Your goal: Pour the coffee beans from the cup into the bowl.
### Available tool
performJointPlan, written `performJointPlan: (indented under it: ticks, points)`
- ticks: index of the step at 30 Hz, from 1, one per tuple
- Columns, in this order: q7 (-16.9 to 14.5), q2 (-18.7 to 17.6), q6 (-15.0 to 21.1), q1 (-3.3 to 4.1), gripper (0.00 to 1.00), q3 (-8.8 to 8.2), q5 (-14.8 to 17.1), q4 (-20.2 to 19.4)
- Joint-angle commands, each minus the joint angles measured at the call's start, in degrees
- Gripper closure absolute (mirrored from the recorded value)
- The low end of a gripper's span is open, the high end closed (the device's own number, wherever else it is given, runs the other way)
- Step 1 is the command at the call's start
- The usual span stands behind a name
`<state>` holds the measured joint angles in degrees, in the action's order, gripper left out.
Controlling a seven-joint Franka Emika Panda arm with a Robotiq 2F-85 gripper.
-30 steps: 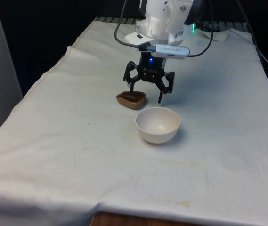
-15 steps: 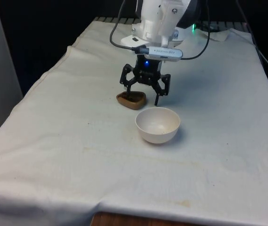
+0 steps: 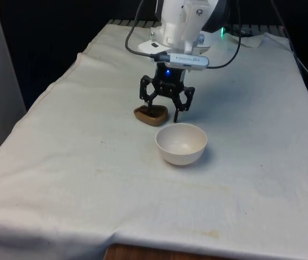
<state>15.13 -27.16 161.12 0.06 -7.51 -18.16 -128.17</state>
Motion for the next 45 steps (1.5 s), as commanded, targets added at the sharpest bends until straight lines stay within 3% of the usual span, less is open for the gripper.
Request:
performJointPlan:
  ticks: [1,4,5,9,10,11,14,27,34,36,40,45]
  points:
    - [-0.3,0.0,0.2,-0.34,0.29,0.29,0.3,-0.1]
    - [-0.3,0.0,0.2,-0.34,0.44,0.29,0.3,-0.1]
    - [-0.3,0.0,0.2,-0.34,0.56,0.29,0.3,-0.1]
    - [-0.3,0.0,0.3,-0.34,0.8,0.23,0.3,-0.1]
    - [0.0,0.2,-0.1,0.0,0.85,-0.06,0.0,0.1]
    - [-0.3,0.0,0.3,-0.34,0.85,0.23,0.3,-0.1]
    - [-0.3,0.3,0.1,-0.29,0.98,0.23,0.3,-0.1]
    - [0.0,4.1,-2.6,0.17,0.99,0.17,0.0,-0.3]
    - [0.2,7.5,-6.1,0.8,0.99,0.63,0.0,0.0]
    - [0.1,7.5,-5.8,0.57,0.99,0.74,0.0,0.0]
    - [0.3,8.9,-8.3,0.97,0.99,1.26,0.1,1.0]
    - [0.3,9.3,-8.8,0.86,0.99,1.78,0.0,1.9]
